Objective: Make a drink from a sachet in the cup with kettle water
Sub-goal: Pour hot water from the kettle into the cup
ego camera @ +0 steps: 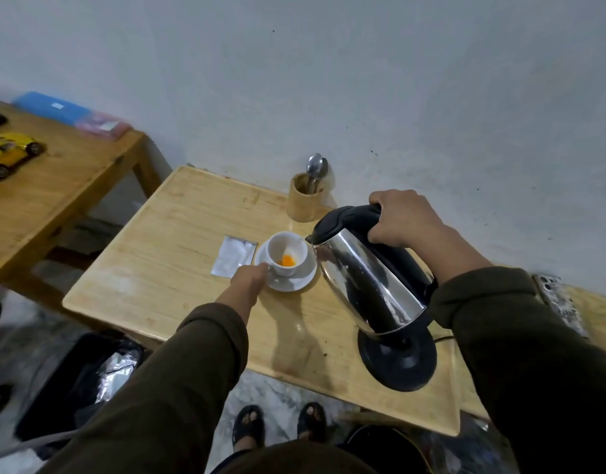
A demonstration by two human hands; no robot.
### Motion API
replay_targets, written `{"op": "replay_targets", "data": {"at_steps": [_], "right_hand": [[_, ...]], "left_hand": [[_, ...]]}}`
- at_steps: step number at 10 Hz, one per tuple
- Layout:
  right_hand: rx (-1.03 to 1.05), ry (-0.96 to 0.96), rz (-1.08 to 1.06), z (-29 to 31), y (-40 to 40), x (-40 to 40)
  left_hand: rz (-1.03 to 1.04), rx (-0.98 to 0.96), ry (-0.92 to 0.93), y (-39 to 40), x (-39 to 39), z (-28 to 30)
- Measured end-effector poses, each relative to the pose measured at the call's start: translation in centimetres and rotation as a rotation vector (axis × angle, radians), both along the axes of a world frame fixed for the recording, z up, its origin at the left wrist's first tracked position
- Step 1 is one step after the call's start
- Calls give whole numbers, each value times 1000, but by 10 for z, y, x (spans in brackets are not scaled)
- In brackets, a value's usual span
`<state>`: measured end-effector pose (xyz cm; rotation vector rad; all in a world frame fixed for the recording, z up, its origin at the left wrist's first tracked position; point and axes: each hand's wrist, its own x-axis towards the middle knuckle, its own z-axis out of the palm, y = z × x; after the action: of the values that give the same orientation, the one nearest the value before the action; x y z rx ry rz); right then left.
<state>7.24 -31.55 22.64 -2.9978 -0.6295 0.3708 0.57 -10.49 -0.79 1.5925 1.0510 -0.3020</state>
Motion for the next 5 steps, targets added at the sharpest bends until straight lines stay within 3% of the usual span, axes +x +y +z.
{"op": "replay_targets", "data": {"at_steps": [5], "right_hand": [[-28, 46, 42, -14, 1, 14]], "left_hand": [[149, -121, -51, 2, 7, -5]]}}
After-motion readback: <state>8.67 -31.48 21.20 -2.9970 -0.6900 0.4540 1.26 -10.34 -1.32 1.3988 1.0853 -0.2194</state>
